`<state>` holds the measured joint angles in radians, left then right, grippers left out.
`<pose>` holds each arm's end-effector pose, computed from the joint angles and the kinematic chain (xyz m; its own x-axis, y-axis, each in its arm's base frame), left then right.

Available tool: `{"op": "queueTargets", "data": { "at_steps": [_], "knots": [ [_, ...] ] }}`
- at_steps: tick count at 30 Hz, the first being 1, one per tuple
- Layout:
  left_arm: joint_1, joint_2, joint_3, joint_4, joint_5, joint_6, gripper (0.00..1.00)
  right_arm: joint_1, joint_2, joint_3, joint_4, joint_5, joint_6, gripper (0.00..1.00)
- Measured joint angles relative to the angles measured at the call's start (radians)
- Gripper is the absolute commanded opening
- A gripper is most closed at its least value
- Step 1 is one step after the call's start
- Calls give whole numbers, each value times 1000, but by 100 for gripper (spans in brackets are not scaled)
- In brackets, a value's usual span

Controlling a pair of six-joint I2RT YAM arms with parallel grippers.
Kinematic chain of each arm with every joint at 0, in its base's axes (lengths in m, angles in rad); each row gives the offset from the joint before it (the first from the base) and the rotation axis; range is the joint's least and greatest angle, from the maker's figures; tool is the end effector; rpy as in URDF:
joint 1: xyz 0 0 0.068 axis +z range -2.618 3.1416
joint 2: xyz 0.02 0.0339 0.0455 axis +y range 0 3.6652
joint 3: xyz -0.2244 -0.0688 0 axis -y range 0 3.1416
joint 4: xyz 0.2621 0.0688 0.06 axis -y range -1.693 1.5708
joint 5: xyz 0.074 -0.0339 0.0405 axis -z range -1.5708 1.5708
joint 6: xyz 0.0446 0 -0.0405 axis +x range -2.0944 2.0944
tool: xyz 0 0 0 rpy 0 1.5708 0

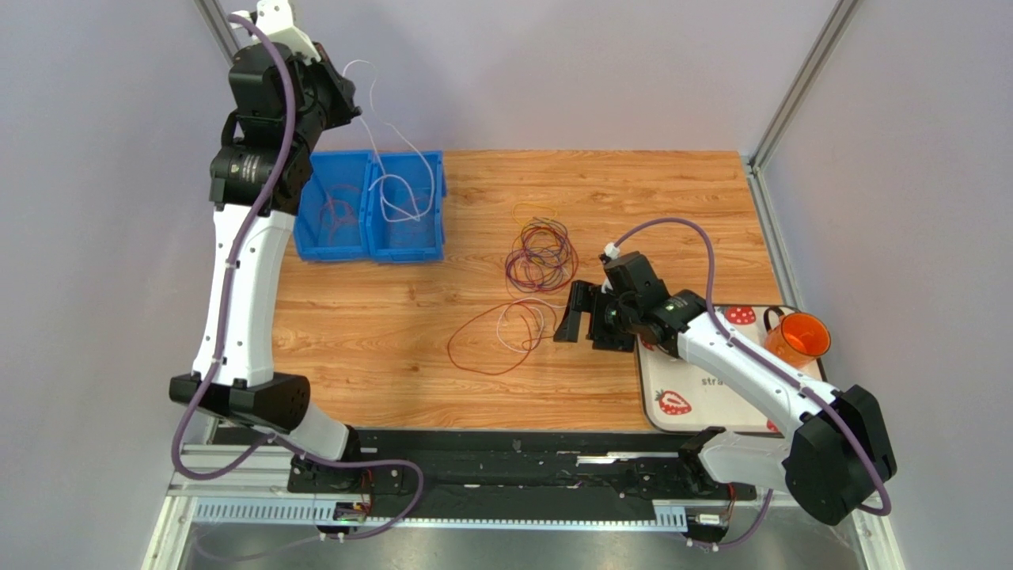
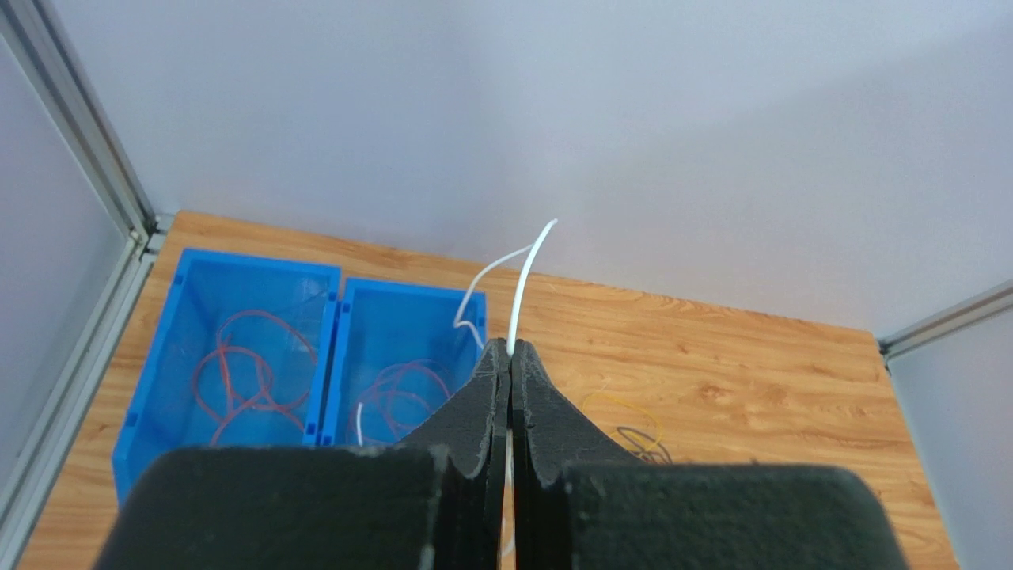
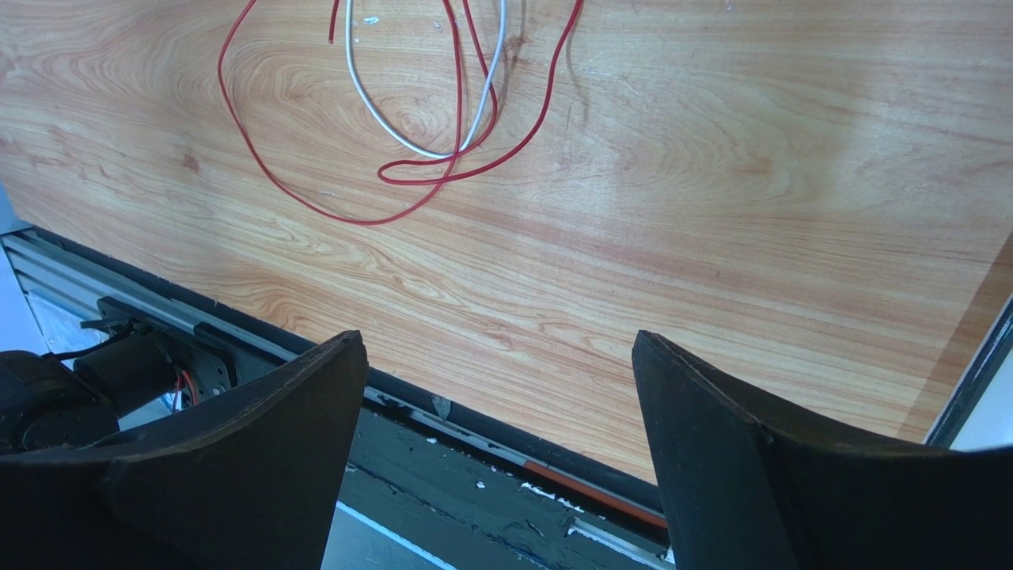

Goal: Untangle the cables

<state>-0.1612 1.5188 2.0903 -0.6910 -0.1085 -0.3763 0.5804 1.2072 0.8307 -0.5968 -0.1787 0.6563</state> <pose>0.3105 -0.0456 0.5157 -0.1291 -0.3491 -0.9281 0.0065 0.9357 -0.3529 0.2234 0.1560 0.1852 -0.9280 0.1095 -0.3560 -0.0719 0.8852 0.4597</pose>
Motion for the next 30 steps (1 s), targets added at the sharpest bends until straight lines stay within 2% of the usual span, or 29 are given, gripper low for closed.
{"op": "queueTargets", "data": {
  "at_steps": [12, 18, 30],
  "knots": [
    [31, 176, -8, 113, -7, 31, 0, 0, -15, -21, -1, 5, -3, 87],
    [54, 202, -70, 145, -25, 35, 0, 0, -29, -26, -7, 6, -4, 87],
    [104, 265, -74, 159, 3, 34, 0, 0, -41, -27, -35, 17, -17, 87]
  ]
}}
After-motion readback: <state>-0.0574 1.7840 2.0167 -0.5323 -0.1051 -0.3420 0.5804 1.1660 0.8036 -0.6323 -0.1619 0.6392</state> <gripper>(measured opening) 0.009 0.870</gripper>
